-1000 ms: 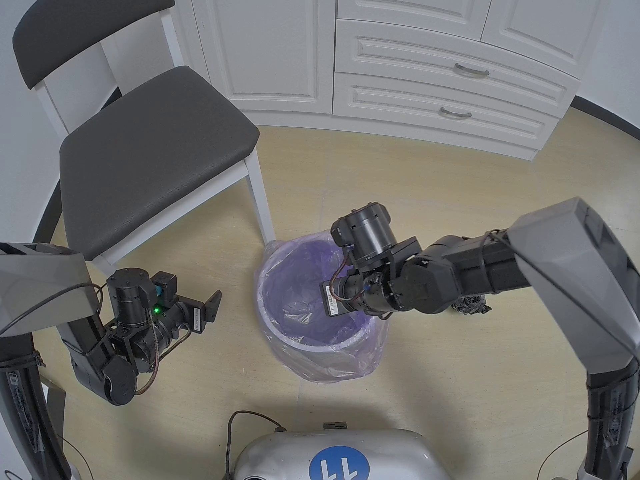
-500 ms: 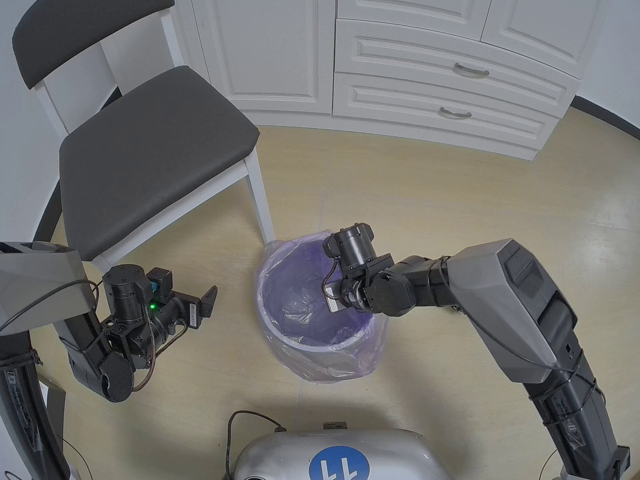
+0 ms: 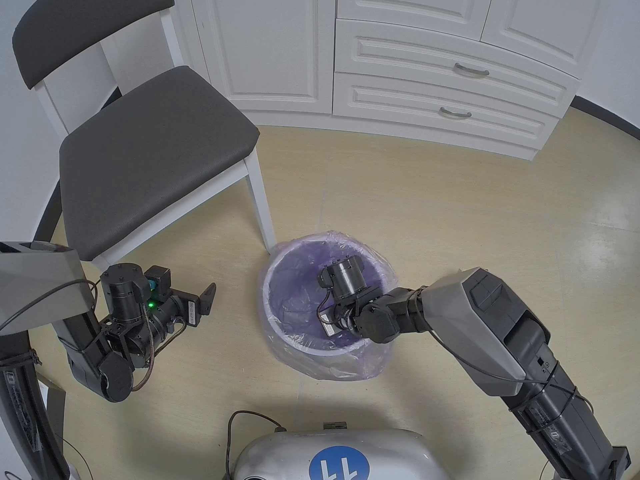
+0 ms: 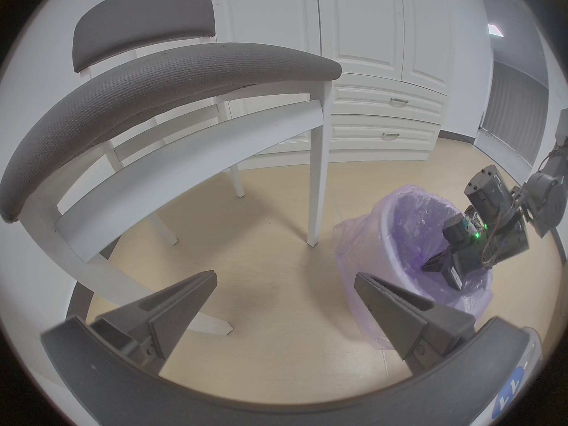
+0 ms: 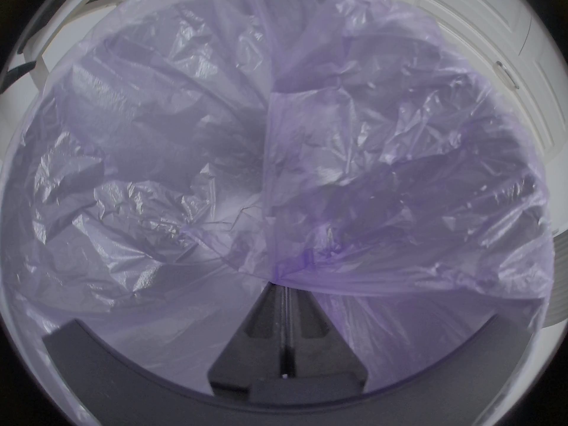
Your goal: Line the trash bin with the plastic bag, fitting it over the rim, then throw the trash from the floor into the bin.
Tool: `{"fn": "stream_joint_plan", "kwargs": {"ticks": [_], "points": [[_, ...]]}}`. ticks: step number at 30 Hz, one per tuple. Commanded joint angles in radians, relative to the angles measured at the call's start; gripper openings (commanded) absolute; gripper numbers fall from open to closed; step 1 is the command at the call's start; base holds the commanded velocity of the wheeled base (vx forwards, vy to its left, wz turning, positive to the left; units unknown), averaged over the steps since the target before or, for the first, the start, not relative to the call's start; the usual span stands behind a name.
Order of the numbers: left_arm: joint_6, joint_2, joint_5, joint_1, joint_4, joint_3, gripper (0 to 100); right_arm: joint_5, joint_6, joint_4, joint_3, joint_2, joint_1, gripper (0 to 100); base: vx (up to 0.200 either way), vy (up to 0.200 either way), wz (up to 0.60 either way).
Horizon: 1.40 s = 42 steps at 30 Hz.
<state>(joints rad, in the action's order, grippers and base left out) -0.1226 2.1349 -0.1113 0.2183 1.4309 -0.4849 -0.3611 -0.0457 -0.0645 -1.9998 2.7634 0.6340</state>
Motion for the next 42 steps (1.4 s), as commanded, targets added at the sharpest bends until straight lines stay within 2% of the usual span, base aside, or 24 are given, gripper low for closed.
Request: {"fn": "stream_joint_plan", "kwargs": {"ticks": [1, 12, 17, 20, 23, 24, 27, 29, 30, 33, 34, 35, 36, 37, 39, 42], "points": [[0.0, 0.002, -0.001, 0.0, 0.0, -0.001, 100, 0.005, 0.0, -0.006, 0.0, 0.021, 0.007, 0, 0.0, 0.0, 0.0], [0.001, 0.003, 0.001, 0.001, 0.0, 0.0, 100, 0.013, 0.012, 0.005, 0.0, -0.036, 0.012, 0, 0.0, 0.0, 0.0], [0.0, -0.001, 0.002, 0.003, 0.0, 0.008, 100, 0.013, 0.058, 0.103, 0.0, -0.169, 0.019, 0, 0.0, 0.0, 0.0], [0.001, -0.003, 0.002, 0.003, 0.0, 0.009, 100, 0.011, 0.124, 0.189, 0.016, -0.24, 0.023, 0, 0.0, 0.0, 0.0], [0.001, -0.004, 0.002, 0.003, 0.0, 0.011, 100, 0.013, 0.214, 0.207, 0.088, -0.321, 0.023, 0, 0.0, 0.0, 0.0], [0.001, -0.004, 0.002, 0.003, 0.0, 0.011, 100, 0.014, 0.221, 0.206, 0.093, -0.326, 0.023, 0, 0.0, 0.0, 0.0], [0.001, -0.009, 0.004, 0.003, 0.0, 0.009, 100, 0.08, 0.371, 0.184, 0.234, -0.426, 0.023, 0, 0.0, 0.0, 0.0], [0.001, -0.015, 0.004, 0.001, 0.0, 0.009, 100, 0.097, 0.452, 0.14, 0.346, -0.475, 0.024, 0, 0.0, 0.0, 0.0], [0.001, -0.015, 0.004, 0.001, 0.0, 0.009, 100, 0.097, 0.457, 0.133, 0.355, -0.478, 0.024, 0, 0.0, 0.0, 0.0], [0.001, -0.023, 0.005, -0.004, 0.0, 0.009, 100, 0.106, 0.472, -0.138, 0.601, -0.559, -0.024, 0, 0.0, 0.0, 0.0], [0.001, -0.023, 0.005, -0.004, 0.0, 0.009, 100, 0.106, 0.472, -0.138, 0.601, -0.559, -0.024, 0, 0.0, 0.0, 0.0], [0.001, -0.023, 0.005, -0.005, 0.0, 0.009, 100, 0.114, 0.457, -0.321, 0.743, -0.605, -0.062, 0, 0.0, 0.0, 0.0], [0.001, -0.021, 0.005, -0.005, 0.0, 0.009, 100, 0.116, 0.437, -0.4, 0.812, -0.627, -0.079, 0, 0.0, 0.0, 0.0], [0.001, -0.021, 0.005, -0.005, -0.001, 0.009, 100, 0.116, 0.429, -0.431, 0.842, -0.633, -0.086, 100, 0.0, 0.0, 0.0], [0.001, -0.02, 0.005, -0.005, -0.001, 0.006, 100, 0.117, 0.409, -0.591, 0.975, -0.666, -0.117, 100, 0.0, 0.0, 0.0], [0.001, -0.02, 0.005, -0.005, -0.001, 0.003, 100, 0.122, 0.406, -0.699, 1.047, -0.68, -0.135, 100, 0.0, 0.0, 0.0]]}}
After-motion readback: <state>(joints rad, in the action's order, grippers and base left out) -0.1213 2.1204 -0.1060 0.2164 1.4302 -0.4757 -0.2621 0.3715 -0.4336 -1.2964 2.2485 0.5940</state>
